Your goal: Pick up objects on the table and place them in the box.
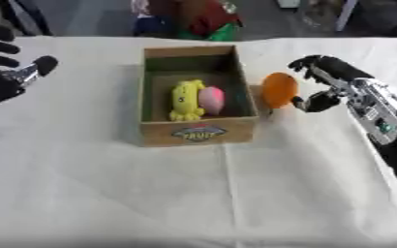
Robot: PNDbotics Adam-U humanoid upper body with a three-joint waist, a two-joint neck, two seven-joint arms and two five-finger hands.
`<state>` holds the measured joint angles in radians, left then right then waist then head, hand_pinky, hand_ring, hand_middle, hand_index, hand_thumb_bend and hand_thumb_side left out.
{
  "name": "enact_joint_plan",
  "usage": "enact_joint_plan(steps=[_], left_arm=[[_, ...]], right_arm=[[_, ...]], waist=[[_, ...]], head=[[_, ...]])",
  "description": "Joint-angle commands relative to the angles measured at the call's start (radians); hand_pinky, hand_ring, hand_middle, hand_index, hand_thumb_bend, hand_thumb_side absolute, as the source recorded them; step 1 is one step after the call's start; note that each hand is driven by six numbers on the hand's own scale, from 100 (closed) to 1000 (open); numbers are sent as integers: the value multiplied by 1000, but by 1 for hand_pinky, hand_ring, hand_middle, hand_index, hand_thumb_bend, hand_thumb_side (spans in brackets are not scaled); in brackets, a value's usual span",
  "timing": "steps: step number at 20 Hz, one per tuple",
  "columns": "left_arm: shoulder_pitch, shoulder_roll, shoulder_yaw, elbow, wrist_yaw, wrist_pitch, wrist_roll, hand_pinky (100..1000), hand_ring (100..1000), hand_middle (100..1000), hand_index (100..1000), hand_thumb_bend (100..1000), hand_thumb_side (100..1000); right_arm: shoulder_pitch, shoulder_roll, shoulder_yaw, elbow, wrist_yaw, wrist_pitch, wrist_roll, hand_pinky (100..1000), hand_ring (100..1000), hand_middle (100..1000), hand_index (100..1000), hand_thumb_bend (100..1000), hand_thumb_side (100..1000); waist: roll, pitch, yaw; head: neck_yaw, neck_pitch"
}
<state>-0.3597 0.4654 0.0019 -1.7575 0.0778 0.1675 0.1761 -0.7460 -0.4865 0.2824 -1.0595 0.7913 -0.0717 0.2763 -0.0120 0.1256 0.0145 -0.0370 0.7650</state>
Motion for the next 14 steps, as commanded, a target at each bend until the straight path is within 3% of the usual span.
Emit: enact_joint_plan(steps=[1,14], left_arm=[[-8,12,2,-11,8,-2,-5,575,615,580,630,810,152],[-10,2,-3,-14,14,-3,-17,578,627,579,626,810,148]], right_arm=[[-25,-11,-15,-1,-3,-6,30,630,736,796,920,319,100],[-61,54,-29,76,32,-10,9,616,721,767,912,317,100]], waist=[[4,-17,2],[16,-14,20]], head=[[2,4],[-11,4]])
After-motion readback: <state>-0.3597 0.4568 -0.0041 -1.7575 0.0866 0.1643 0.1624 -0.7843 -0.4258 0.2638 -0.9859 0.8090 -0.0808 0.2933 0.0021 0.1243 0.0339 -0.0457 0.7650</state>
